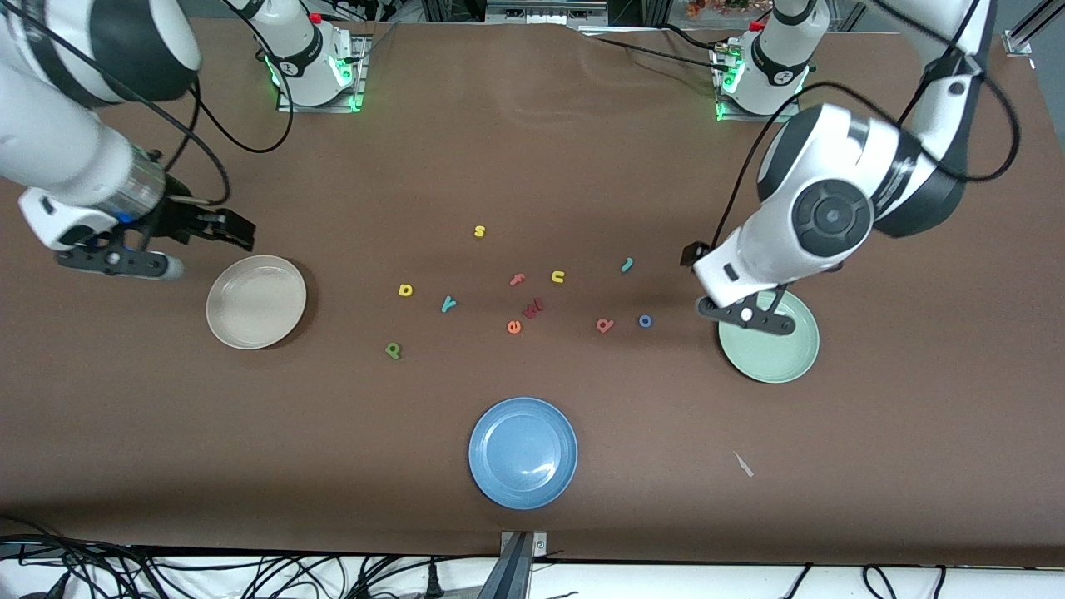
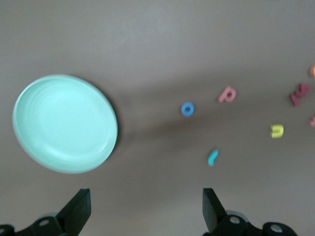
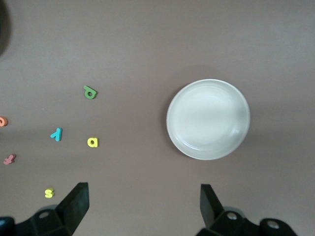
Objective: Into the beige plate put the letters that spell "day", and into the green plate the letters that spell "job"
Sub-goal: 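Reach the left gripper to the blue o while the right gripper reaches the a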
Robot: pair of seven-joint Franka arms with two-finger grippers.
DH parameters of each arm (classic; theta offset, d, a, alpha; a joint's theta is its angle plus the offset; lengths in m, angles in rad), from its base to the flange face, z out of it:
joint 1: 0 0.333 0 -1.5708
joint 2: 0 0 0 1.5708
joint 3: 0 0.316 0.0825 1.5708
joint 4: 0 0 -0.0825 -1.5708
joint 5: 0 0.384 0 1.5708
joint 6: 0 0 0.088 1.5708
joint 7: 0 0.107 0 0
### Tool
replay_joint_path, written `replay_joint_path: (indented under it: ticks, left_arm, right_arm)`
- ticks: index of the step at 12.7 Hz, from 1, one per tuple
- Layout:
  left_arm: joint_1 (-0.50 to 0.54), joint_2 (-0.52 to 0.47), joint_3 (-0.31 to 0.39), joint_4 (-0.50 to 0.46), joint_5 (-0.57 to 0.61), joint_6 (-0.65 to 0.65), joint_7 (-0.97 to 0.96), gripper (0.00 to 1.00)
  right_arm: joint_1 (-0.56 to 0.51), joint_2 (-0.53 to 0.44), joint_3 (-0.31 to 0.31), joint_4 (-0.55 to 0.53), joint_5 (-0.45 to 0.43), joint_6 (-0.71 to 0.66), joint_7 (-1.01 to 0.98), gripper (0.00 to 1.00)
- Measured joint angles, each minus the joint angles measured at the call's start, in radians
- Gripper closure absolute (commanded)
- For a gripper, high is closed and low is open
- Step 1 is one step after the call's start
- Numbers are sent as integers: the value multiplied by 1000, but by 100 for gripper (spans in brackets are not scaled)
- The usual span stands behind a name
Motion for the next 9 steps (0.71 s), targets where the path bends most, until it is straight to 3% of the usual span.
replay_joint_path:
  ticks: [4,6,7,9]
  left_arm:
    - [-70,130,-1,2,0,172,-117,0]
    - [-92,191,-1,2,0,235,-143,0]
    - [-95,215,-1,1,0,252,-148,2]
    - [-103,252,-1,-10,0,299,-156,14]
  right_arm:
    - [8,103,93,-140,-2,265,143,0]
    - [36,146,102,-158,-3,324,166,0]
    - [51,167,103,-160,-6,355,182,0]
    - [83,218,103,-162,-54,419,246,0]
